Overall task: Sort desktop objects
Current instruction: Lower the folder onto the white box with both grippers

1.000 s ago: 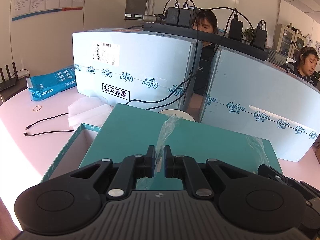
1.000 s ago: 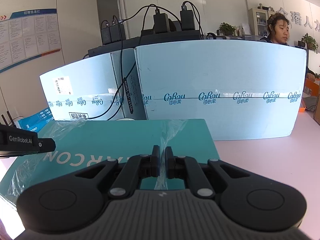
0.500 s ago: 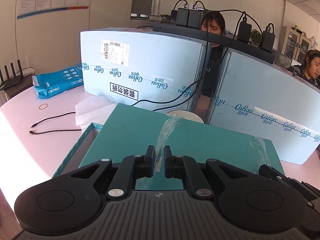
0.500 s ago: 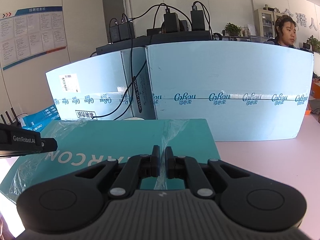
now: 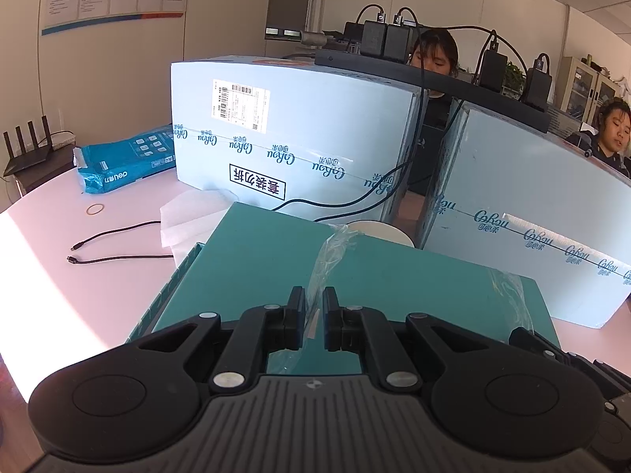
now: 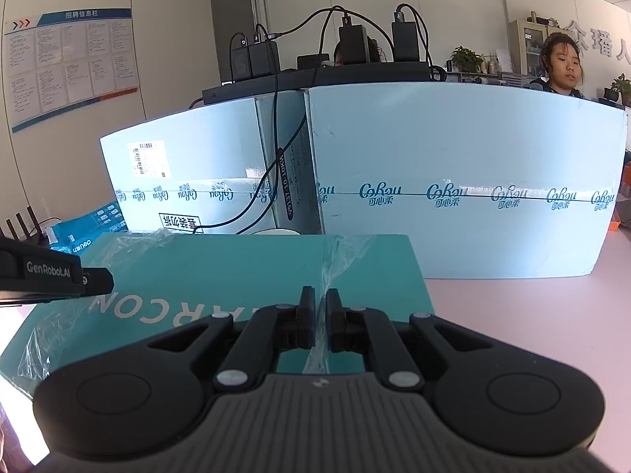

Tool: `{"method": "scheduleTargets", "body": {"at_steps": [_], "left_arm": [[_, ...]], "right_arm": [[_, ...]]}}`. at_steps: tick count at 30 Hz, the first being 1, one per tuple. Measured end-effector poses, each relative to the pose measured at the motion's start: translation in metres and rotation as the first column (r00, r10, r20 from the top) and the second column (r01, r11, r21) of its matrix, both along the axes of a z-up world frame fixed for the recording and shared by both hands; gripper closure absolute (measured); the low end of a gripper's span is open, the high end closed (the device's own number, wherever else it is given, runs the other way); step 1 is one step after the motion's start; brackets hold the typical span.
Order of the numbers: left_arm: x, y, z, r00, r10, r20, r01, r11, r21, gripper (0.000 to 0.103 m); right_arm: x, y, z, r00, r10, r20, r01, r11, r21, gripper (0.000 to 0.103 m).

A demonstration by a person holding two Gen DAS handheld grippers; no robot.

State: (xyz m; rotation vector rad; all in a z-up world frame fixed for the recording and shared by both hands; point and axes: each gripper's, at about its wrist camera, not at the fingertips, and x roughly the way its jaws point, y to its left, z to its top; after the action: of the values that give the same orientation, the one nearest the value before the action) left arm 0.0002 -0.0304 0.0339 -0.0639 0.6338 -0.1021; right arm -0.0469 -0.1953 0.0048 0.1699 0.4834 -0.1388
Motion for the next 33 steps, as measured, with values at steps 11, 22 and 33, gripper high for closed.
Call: {"method": "scheduleTargets", "body": {"at_steps": [11, 22, 33], "left_arm": [[-0.001, 0.008, 0.002, 1.0, 0.011, 0.003, -0.011, 1.0, -0.007, 0.097], [0.003, 0.021, 0.001, 0.999, 0.043, -0.005, -0.043, 0.999, -0.012, 0.097], [0.01, 0.029, 0.0, 0.998, 0.056, -0.011, -0.057, 0.998, -0.018, 0.097]], "right_arm": [[-0.001, 0.007, 0.001, 1.0, 0.003, 0.002, -0.003, 1.0, 0.002, 0.095], [0.003, 0.018, 0.001, 1.0, 0.021, 0.002, -0.021, 1.0, 0.006, 0.095], [0.01, 0.027, 0.002, 0.999, 0.034, 0.006, -0.034, 0.999, 0.002, 0.095]]}}
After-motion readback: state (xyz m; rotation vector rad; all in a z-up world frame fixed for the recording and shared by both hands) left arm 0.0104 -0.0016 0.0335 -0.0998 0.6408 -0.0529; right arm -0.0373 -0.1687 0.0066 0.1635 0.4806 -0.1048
